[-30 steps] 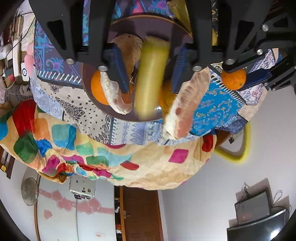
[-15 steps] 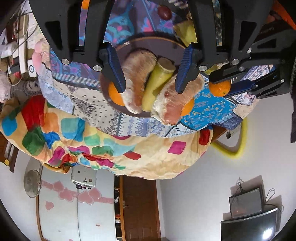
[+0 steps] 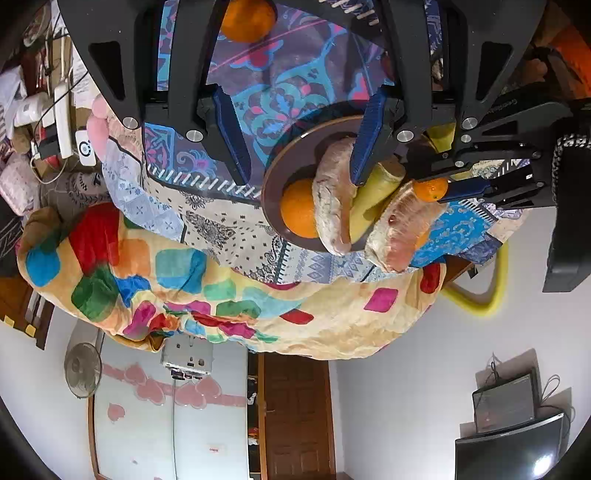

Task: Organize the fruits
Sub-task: 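Grasp a dark red plum with the left tool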

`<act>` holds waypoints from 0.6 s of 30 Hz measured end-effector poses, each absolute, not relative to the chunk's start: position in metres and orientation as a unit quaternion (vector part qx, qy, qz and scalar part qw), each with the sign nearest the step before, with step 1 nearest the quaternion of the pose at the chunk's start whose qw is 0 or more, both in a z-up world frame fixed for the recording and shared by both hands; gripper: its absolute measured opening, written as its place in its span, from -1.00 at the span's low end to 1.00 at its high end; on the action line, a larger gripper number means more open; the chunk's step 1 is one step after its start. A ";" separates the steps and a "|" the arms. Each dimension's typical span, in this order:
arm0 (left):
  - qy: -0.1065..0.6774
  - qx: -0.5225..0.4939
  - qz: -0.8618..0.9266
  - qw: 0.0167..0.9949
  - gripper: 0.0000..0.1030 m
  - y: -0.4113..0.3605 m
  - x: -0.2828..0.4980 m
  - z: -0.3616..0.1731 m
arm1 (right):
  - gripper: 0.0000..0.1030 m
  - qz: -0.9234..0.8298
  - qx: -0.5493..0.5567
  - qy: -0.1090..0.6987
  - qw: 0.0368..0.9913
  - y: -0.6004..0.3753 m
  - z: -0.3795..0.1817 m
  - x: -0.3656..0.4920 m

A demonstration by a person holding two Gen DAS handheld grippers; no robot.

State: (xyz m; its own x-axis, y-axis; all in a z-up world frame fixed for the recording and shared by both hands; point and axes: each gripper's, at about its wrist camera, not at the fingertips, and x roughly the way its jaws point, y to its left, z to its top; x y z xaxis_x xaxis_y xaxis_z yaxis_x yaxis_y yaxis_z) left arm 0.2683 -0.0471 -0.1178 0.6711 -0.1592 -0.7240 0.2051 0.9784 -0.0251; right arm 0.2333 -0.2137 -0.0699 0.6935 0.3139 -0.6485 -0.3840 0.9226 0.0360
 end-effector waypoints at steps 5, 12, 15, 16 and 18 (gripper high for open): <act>0.395 0.040 -0.100 0.912 -0.25 -0.052 0.268 -0.119 | 0.01 0.193 -0.048 0.349 0.916 -0.217 -0.077 0.234; 0.392 0.025 -0.104 0.914 -0.15 -0.048 0.258 -0.113 | 0.01 0.199 -0.050 0.354 0.913 -0.215 -0.080 0.229; 0.384 0.019 -0.102 0.918 -0.09 -0.040 0.246 -0.106 | 0.01 0.203 -0.053 0.354 0.911 -0.213 -0.079 0.224; 0.382 0.018 -0.100 0.918 -0.02 -0.038 0.242 -0.104 | 0.01 0.206 -0.054 0.354 0.911 -0.212 -0.078 0.222; 0.382 0.018 -0.099 0.919 0.07 -0.033 0.233 -0.103 | 0.01 0.211 -0.057 0.354 0.909 -0.210 -0.077 0.216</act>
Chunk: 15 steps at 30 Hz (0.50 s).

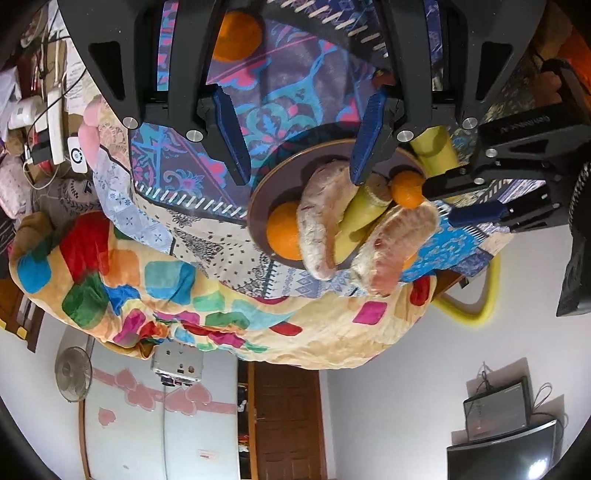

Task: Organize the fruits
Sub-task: 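Grasp a dark red plum with the left tool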

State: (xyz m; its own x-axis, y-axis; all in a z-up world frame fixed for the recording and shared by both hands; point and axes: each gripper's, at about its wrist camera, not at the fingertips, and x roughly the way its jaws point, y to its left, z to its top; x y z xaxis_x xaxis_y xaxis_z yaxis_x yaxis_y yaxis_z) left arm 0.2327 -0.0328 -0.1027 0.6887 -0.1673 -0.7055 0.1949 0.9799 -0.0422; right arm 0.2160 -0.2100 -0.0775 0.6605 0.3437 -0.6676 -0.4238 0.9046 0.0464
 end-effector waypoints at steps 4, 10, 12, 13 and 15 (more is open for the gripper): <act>0.390 0.025 -0.091 0.916 0.14 -0.028 0.214 -0.106 | 0.01 0.220 -0.057 0.355 0.907 -0.207 -0.076 0.202; 0.416 0.008 -0.098 0.904 0.15 -0.027 0.193 -0.120 | 0.01 0.233 -0.063 0.358 0.902 -0.208 -0.077 0.181; 0.428 0.004 -0.105 0.897 0.15 -0.031 0.191 -0.127 | 0.01 0.232 -0.070 0.355 0.903 -0.210 -0.077 0.173; 0.434 0.003 -0.106 0.894 0.15 -0.032 0.190 -0.131 | 0.02 0.232 -0.073 0.353 0.903 -0.210 -0.077 0.169; 0.445 0.001 -0.109 0.889 0.15 -0.038 0.189 -0.141 | 0.02 0.234 -0.073 0.353 0.903 -0.212 -0.076 0.166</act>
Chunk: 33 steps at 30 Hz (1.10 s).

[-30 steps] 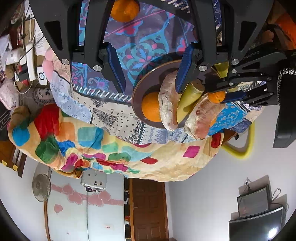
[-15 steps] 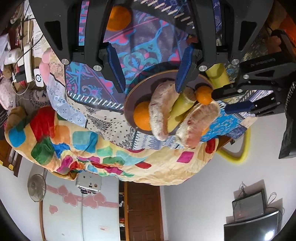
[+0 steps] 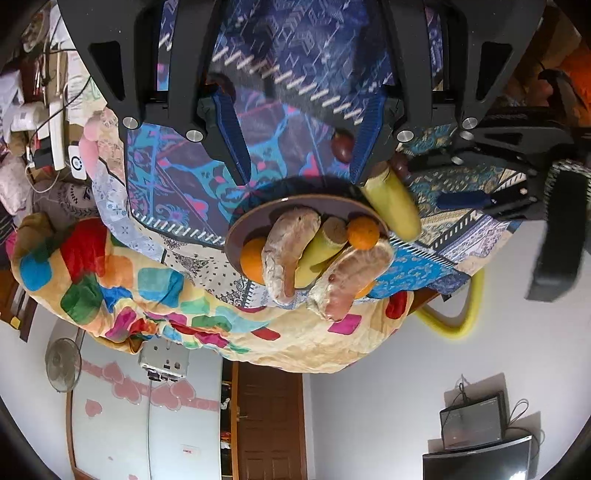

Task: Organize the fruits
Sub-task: 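Grasp a dark red plum with the left tool, then grasp the long yellow-green gourd with the right tool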

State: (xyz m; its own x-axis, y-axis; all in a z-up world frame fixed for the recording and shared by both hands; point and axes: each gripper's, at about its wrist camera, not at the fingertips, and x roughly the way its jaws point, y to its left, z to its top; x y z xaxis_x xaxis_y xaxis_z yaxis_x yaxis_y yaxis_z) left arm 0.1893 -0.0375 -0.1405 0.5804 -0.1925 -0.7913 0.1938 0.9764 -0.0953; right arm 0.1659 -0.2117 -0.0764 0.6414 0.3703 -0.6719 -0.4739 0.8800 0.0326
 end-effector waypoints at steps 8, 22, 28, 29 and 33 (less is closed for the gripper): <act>0.435 0.011 -0.097 0.895 -0.14 -0.053 0.190 -0.149 | 0.04 0.244 -0.062 0.362 0.897 -0.214 -0.083 0.163; 0.419 0.001 -0.099 0.902 -0.64 -0.035 0.181 -0.143 | 0.04 0.272 -0.067 0.378 0.882 -0.182 -0.098 0.175; 0.411 -0.002 -0.064 0.910 -0.64 0.004 0.173 -0.140 | 0.04 0.288 -0.070 0.394 0.870 -0.159 -0.109 0.183; 0.410 -0.002 -0.060 0.910 -0.64 0.009 0.172 -0.140 | 0.04 0.289 -0.071 0.395 0.869 -0.157 -0.109 0.183; 0.408 -0.011 -0.047 0.912 -0.64 0.032 0.167 -0.140 | 0.03 0.291 -0.082 0.402 0.864 -0.144 -0.115 0.186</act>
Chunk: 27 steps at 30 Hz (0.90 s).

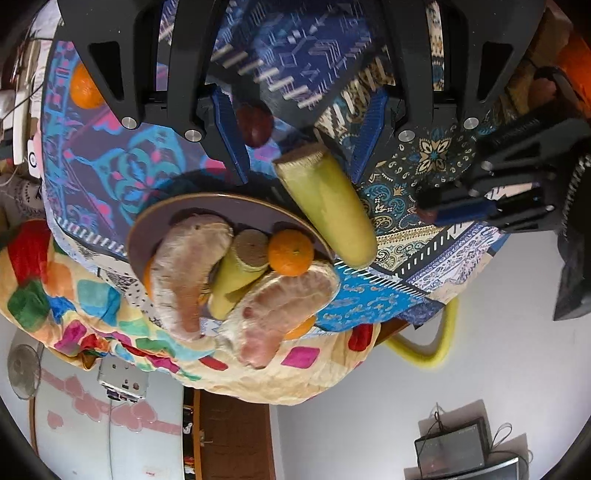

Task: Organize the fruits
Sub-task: 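Grasp the long yellow-green gourd with the right tool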

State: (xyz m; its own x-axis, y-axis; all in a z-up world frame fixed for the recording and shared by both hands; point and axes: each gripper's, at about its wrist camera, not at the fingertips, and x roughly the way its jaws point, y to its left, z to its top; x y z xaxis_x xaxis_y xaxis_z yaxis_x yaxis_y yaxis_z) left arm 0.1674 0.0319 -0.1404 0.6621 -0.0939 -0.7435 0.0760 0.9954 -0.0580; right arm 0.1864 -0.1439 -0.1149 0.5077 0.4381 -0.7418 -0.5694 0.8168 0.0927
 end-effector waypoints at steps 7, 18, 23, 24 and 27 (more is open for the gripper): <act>0.409 -0.015 -0.038 0.912 -0.64 0.051 0.160 -0.144 | -0.04 0.292 -0.076 0.423 0.855 -0.137 -0.123 0.195; 0.398 -0.029 -0.049 0.916 -0.64 0.054 0.147 -0.137 | -0.35 0.312 -0.073 0.438 0.840 -0.130 -0.123 0.186; 0.391 -0.032 -0.055 0.918 -0.64 0.054 0.142 -0.130 | -0.39 0.306 -0.102 0.436 0.840 -0.130 -0.120 0.159; 0.389 -0.031 -0.056 0.919 -0.64 0.054 0.141 -0.129 | -0.39 0.308 -0.106 0.439 0.837 -0.130 -0.119 0.155; 0.385 -0.032 -0.062 0.920 -0.64 0.054 0.139 -0.127 | -0.39 0.316 -0.108 0.452 0.827 -0.130 -0.115 0.152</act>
